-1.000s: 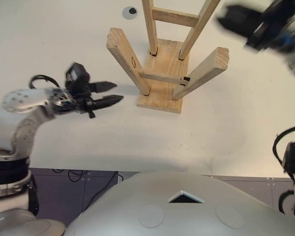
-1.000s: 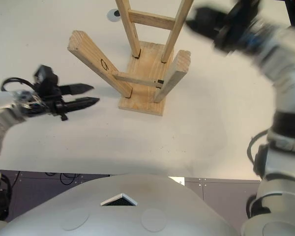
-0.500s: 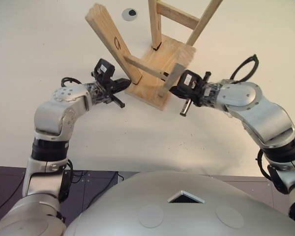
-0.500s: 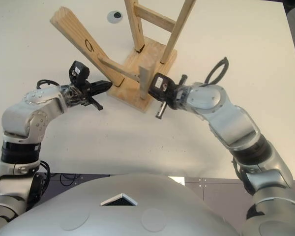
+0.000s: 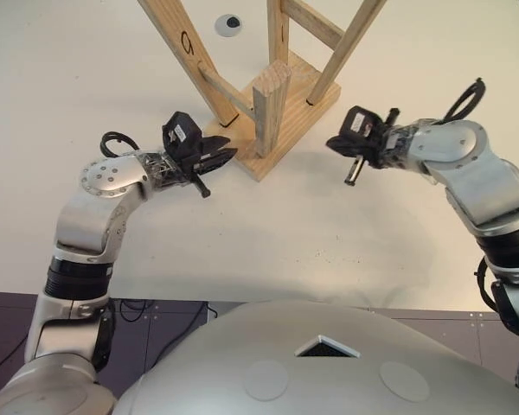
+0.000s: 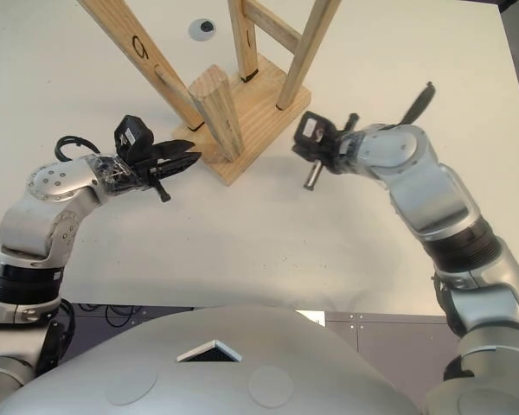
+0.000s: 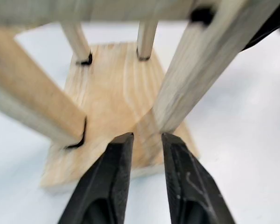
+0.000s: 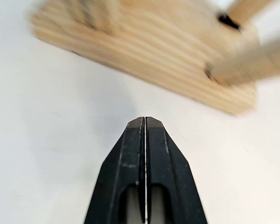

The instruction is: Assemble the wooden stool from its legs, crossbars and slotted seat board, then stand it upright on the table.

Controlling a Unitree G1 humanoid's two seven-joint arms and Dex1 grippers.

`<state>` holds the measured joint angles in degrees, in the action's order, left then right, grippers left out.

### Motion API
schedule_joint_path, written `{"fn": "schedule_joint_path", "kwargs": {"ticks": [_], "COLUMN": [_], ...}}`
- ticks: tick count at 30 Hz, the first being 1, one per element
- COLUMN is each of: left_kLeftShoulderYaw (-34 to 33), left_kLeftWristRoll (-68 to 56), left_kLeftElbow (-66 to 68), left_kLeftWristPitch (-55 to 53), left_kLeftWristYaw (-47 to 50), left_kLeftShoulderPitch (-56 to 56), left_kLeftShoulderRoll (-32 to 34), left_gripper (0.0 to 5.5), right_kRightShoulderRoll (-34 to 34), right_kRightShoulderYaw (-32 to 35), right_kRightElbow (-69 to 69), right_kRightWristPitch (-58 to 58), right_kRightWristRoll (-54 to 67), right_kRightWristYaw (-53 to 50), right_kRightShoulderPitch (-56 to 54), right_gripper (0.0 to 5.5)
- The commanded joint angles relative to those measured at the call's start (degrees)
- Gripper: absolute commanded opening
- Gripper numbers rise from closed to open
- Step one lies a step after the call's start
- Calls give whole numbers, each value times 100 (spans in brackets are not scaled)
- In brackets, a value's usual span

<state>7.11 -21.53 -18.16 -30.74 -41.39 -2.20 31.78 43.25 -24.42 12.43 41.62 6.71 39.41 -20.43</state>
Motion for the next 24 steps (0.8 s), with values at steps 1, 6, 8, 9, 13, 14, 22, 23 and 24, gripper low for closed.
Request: {"fn": "schedule_joint_path", "kwargs": {"ticks": [1,6,8,9,13,14,22,23,24], "left_kLeftShoulderYaw": [306,426,449,483,446,419,34,-77,-211], "left_kLeftWristRoll": [162,474,562,661,626,597,-605,-873,-1143], "left_kLeftElbow": [-92,252,424,561,855,925,740,617,493], "left_kLeftWristPitch": [68,202,291,360,571,596,-129,-297,-475], "left_kLeftWristYaw": [266,706,816,910,893,858,-84,-273,-494], "left_kLeftShoulderPitch": [35,-96,-172,-214,-253,-254,-70,-27,23], "left_kLeftShoulderRoll": [-367,-764,-934,-1019,-1308,-1342,-1311,-1211,-1049], "left_gripper": [177,246,246,227,168,143,118,118,118], "right_kRightShoulderRoll": [-174,-311,-353,-368,-423,-433,-586,-530,-429], "right_kRightShoulderYaw": [204,303,297,288,378,406,1075,1175,1304], "right_kRightElbow": [-709,-1007,-1062,-1084,-1328,-1396,-1820,-1819,-1786], "right_kRightWristPitch": [-262,-435,-516,-564,-801,-850,-1066,-1047,-958], "right_kRightWristRoll": [-220,-349,-401,-424,-494,-516,56,263,551], "right_kRightWristYaw": [-109,-31,-14,-17,-69,-68,587,876,1266], "right_kRightShoulderPitch": [-101,-141,-127,-119,-184,-203,-458,-476,-477], "right_gripper": [0,0,0,0,0,0,0,0,0]}}
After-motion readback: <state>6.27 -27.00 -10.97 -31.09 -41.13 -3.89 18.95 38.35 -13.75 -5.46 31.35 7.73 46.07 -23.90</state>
